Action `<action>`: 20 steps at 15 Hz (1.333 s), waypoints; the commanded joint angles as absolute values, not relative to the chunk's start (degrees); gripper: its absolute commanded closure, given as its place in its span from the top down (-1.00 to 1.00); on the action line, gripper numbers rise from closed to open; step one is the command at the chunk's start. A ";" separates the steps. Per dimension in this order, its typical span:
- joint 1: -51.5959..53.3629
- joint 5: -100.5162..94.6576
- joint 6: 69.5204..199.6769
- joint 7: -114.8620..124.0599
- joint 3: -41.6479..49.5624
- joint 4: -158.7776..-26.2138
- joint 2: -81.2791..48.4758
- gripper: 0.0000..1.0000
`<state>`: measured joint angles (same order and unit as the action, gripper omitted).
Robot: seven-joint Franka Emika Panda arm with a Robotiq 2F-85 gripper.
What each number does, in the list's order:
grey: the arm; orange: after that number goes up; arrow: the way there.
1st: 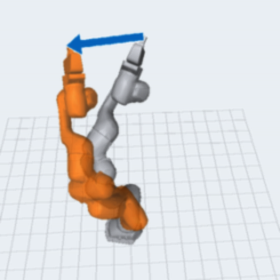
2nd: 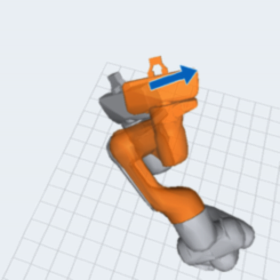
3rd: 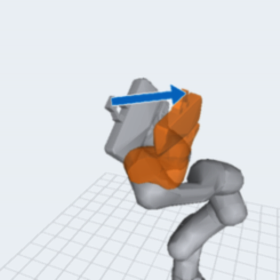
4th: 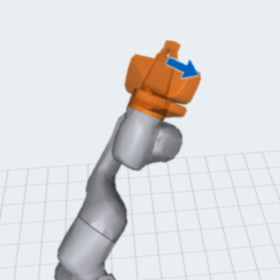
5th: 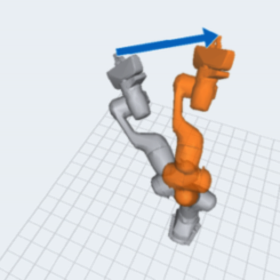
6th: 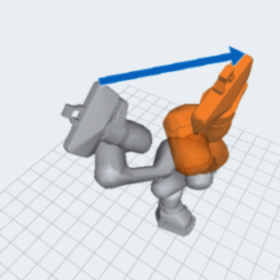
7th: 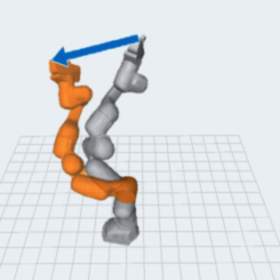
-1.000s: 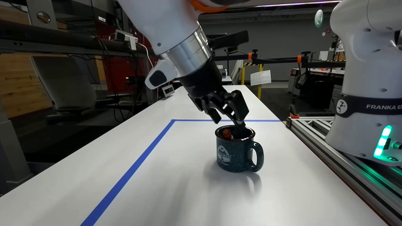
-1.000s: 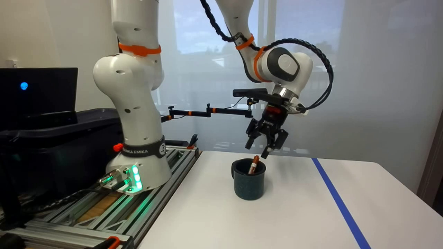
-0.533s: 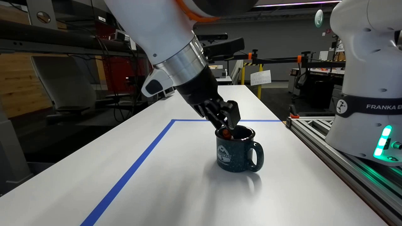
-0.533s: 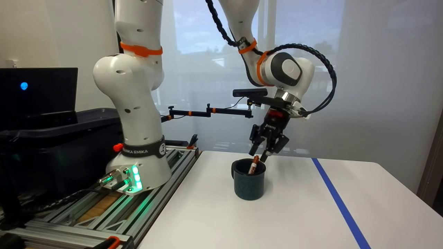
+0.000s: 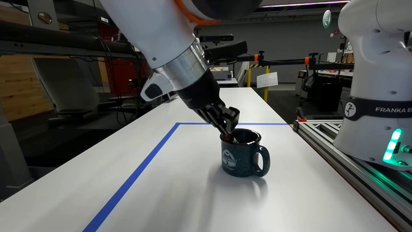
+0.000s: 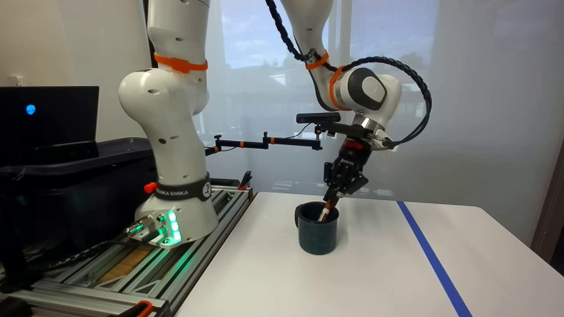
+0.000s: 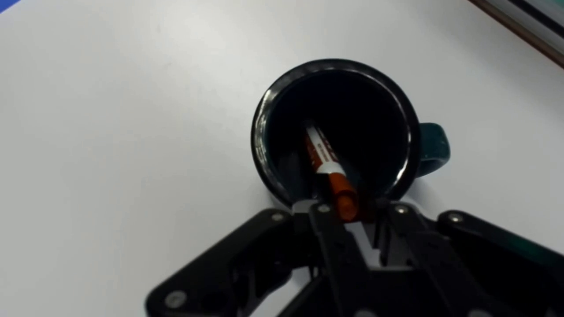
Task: Put the marker on the table
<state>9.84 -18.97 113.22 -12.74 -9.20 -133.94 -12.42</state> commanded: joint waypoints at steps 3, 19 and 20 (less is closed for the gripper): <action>10.45 -19.52 111.30 -12.59 -10.01 -133.30 -10.83 -0.91; 4.26 -21.28 99.20 -10.10 -3.83 -138.38 7.12 -0.91; 3.42 -20.79 100.46 -11.08 -2.77 -139.02 6.51 -0.91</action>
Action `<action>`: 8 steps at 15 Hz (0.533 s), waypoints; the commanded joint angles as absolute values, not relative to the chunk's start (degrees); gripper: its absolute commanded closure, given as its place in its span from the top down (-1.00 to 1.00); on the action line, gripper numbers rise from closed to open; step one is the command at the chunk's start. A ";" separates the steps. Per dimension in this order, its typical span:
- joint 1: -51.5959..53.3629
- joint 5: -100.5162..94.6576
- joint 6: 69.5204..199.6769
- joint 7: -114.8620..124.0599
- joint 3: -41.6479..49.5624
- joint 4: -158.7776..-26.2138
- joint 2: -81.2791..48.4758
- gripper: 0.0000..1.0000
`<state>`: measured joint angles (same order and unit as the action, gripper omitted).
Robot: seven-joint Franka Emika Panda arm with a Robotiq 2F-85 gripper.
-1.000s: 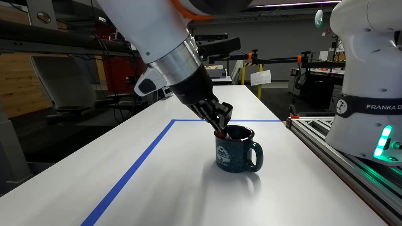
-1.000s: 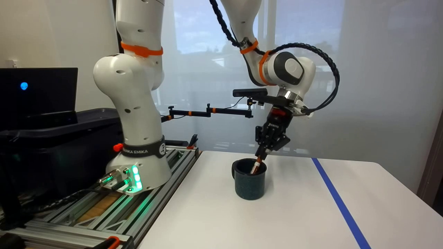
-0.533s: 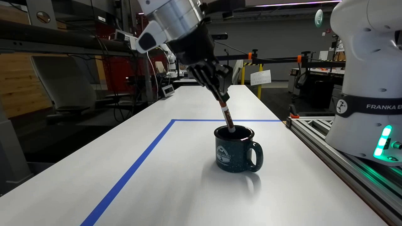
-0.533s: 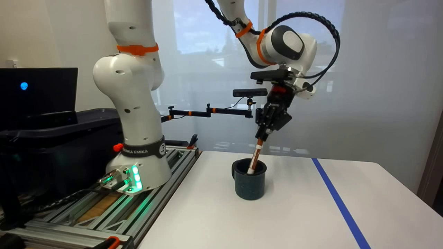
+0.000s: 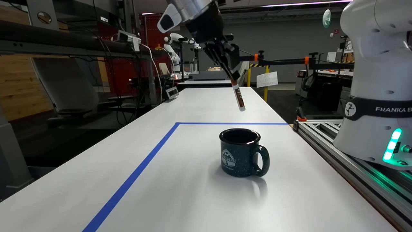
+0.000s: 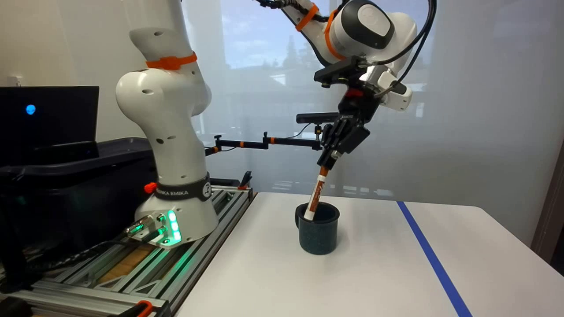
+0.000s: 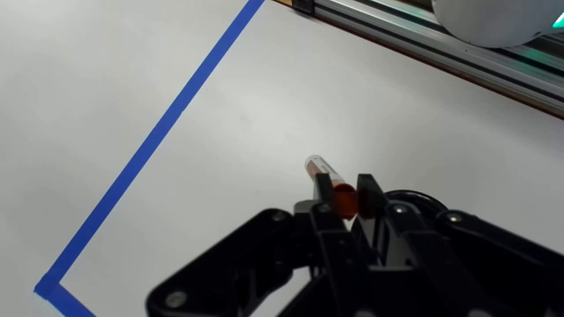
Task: Put the marker on the table
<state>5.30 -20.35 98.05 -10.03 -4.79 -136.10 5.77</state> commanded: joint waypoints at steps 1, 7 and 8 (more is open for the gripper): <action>2.61 -20.86 100.99 -11.15 -1.89 -139.39 5.76 -0.91; -1.54 -18.45 110.90 -19.85 2.76 -141.36 -0.55 -0.91; -2.04 -17.69 113.03 -22.94 3.16 -141.45 -1.69 -0.91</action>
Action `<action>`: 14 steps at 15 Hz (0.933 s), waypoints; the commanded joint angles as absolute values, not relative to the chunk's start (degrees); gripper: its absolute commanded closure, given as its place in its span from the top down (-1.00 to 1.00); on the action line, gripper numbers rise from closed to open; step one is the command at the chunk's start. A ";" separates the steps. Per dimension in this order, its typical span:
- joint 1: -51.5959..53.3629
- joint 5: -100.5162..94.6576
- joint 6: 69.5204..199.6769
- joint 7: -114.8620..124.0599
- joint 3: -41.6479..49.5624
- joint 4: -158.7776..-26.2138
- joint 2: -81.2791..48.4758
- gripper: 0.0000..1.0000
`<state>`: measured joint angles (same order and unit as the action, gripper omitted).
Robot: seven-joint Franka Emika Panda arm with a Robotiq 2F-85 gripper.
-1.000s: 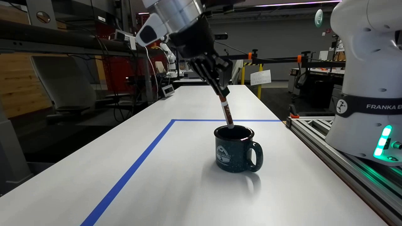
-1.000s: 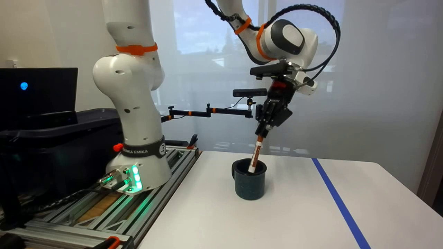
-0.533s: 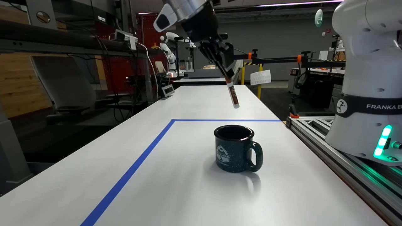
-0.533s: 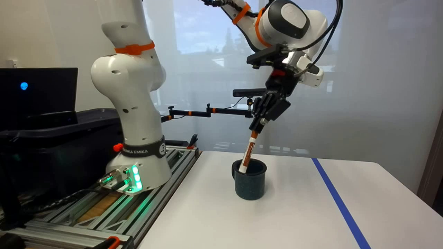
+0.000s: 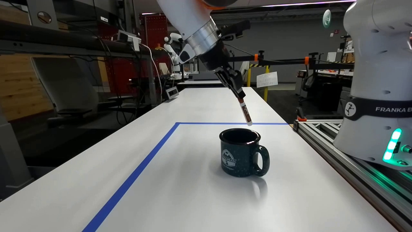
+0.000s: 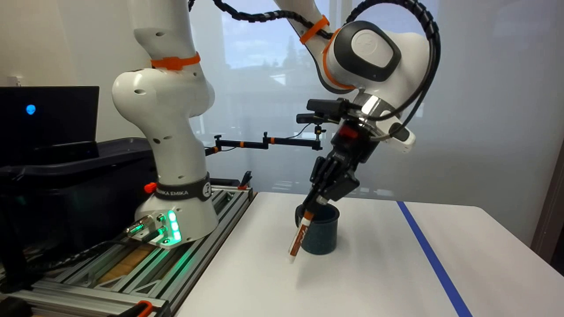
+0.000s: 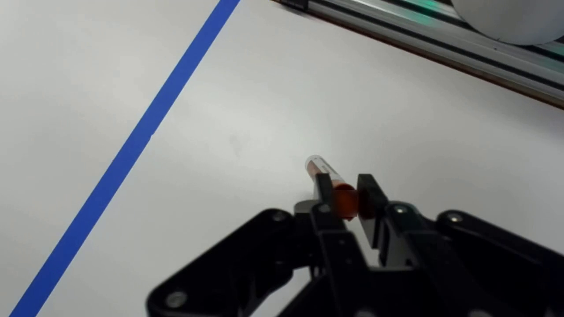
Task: Put the marker on the table
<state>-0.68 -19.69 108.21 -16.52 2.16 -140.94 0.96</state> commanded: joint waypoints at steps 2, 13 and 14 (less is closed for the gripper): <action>-2.90 -16.76 116.63 -28.41 3.38 -141.07 -4.40 -0.91; 0.31 -32.40 122.37 -11.46 1.64 -136.58 -11.64 -0.91; 0.55 -33.26 123.86 -9.61 1.57 -136.63 -11.82 -0.91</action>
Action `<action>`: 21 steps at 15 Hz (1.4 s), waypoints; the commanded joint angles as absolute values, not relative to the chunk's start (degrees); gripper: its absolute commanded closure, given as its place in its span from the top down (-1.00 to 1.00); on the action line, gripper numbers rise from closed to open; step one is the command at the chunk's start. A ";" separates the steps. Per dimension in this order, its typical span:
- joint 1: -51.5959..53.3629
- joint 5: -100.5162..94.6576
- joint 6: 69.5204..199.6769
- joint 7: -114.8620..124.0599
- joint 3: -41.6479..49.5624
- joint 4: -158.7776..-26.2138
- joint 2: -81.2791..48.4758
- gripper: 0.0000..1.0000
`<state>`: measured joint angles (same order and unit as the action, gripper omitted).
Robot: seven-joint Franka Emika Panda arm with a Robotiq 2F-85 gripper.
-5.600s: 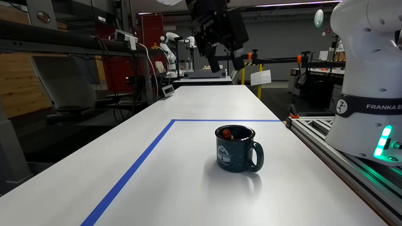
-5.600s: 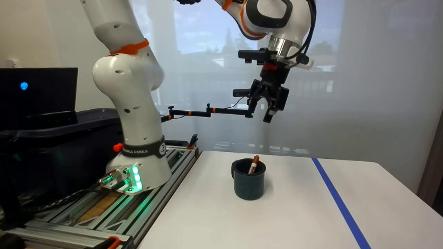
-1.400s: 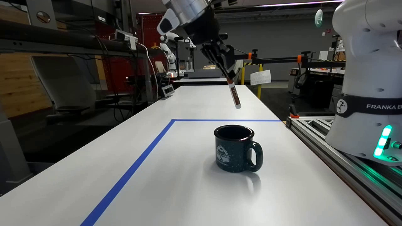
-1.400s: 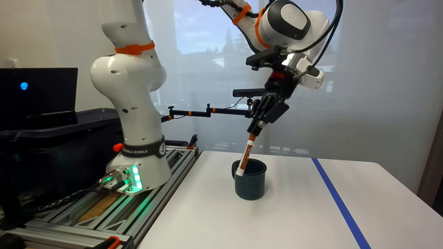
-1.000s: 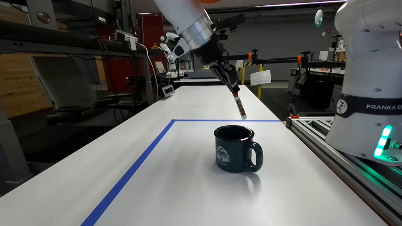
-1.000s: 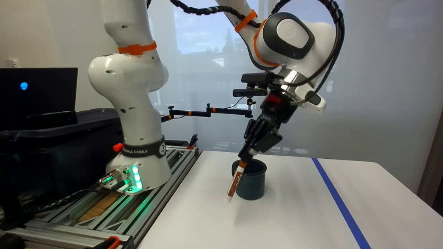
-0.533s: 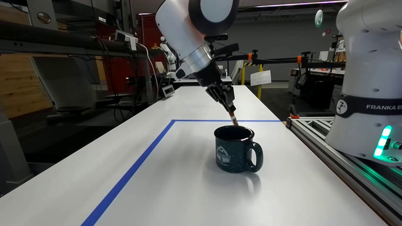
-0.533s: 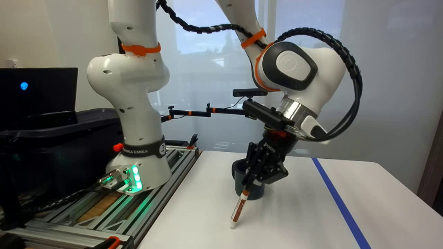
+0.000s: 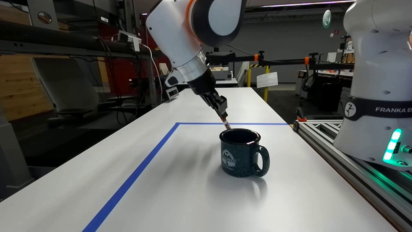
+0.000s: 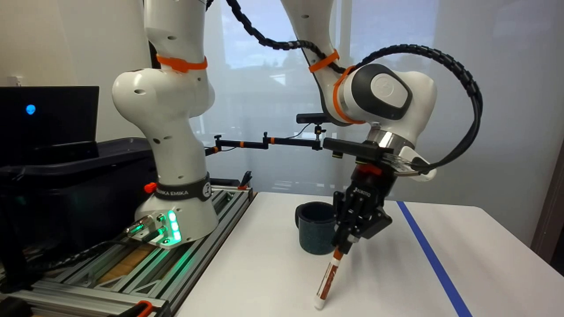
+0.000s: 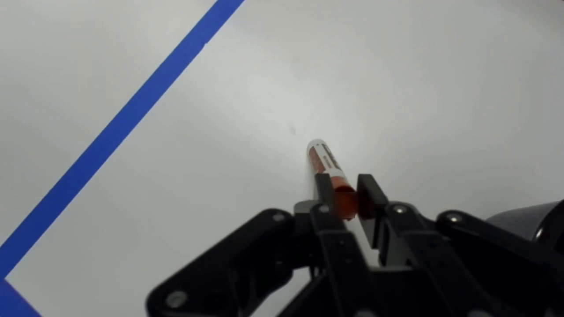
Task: Put the marker on the table
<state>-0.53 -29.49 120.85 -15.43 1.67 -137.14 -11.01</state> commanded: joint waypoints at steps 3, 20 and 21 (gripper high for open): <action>0.63 -33.29 129.31 -7.38 1.32 -137.02 -12.67 -0.91; 2.61 -34.65 143.05 -1.90 3.54 -133.35 -20.45 -0.91; 2.87 -34.94 142.82 -1.57 3.78 -133.00 -20.80 -0.91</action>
<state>1.40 -32.91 142.62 -3.58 2.61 -134.59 -19.34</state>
